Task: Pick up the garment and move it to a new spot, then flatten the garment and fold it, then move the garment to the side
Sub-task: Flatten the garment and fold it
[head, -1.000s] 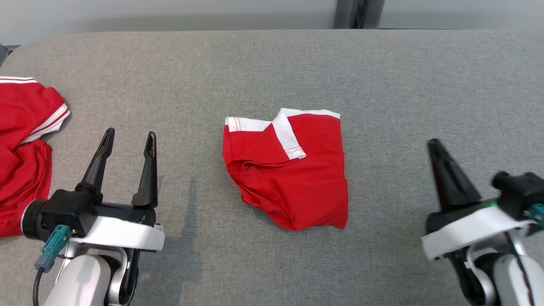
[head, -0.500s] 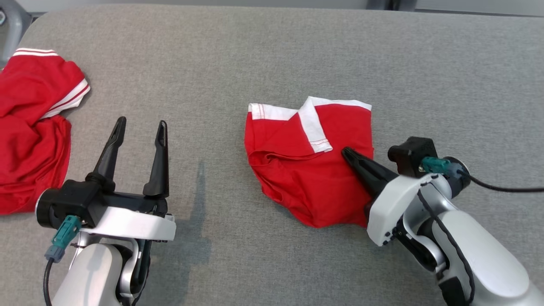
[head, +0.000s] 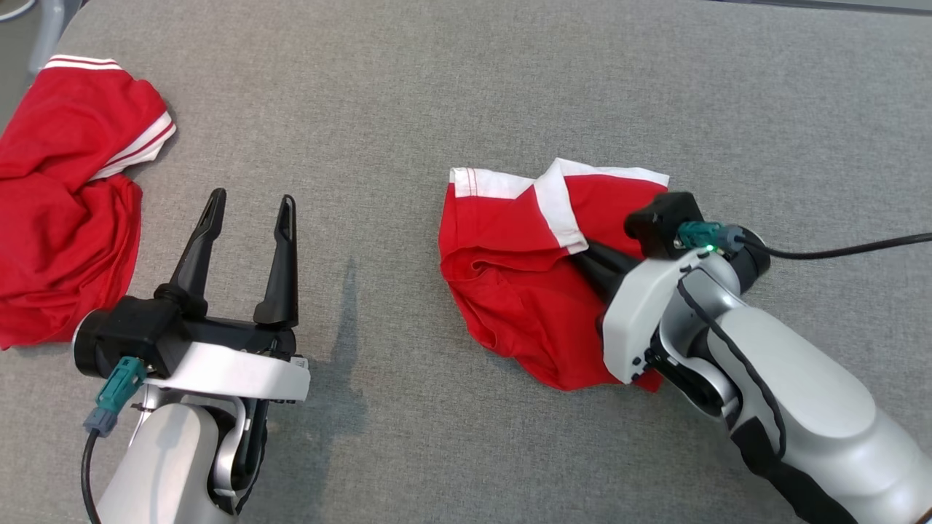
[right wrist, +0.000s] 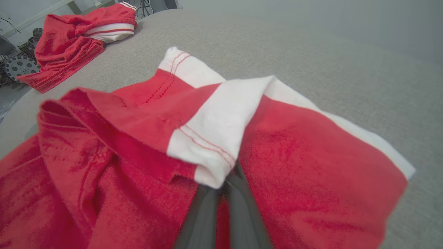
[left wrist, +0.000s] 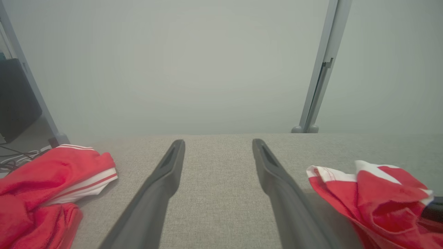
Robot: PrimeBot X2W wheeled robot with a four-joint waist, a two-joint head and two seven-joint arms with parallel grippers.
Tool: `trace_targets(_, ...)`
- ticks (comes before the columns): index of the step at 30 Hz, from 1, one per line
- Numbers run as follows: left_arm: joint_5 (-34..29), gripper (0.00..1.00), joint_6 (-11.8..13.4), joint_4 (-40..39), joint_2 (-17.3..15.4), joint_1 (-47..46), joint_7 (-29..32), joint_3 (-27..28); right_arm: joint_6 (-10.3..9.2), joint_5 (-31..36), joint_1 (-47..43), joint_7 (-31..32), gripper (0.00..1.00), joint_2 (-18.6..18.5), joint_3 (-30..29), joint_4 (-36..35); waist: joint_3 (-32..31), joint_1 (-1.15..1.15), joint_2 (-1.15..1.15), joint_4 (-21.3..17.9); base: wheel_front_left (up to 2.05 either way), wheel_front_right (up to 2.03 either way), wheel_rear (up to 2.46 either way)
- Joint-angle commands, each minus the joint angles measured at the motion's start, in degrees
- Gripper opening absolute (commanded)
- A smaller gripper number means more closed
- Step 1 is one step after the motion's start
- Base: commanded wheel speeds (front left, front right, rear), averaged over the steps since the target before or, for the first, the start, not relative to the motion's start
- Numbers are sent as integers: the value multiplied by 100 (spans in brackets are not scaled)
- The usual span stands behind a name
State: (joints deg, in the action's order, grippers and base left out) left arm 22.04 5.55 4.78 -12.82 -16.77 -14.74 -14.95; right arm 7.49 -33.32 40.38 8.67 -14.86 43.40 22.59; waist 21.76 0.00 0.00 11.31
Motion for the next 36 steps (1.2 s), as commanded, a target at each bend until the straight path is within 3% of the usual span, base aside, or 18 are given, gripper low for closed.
trace_targets(1, -13, 100, -37, 36, 9, -61, -28, 22, 1, -63, 174, -90, 0, 13, 86, 23, 3, 0, 0, 29, 0, 0, 0)
trace_targets(6, -37, 100, -96, 88, 97, -160, -37, -22, 1, -248, 718, -275, 0, 158, 344, 259, 53, 0, 0, 166, 0, 0, 0)
trace_targets(14, -87, 100, -202, 227, 300, -294, -42, -94, 1, -575, 1664, -592, 0, 435, 798, 1267, 132, 0, 0, 468, 0, 0, 0)
trace_targets(22, -185, 100, -242, 234, 391, -170, -45, 63, 1, -992, 1854, -1305, 0, 542, 990, 1808, 61, 0, 0, 429, 0, 0, 0)
trace_targets(29, -276, 100, -194, 169, 296, 6, -44, 241, 1, -982, 1376, -2179, 0, 378, 410, 1672, -119, 0, 0, 57, 0, 0, 0)
trace_targets(36, -297, 100, -115, 47, 150, 172, -38, 354, 1, -479, 396, -2395, 0, 91, -800, 1020, -297, 0, 0, -270, 0, 0, 0)
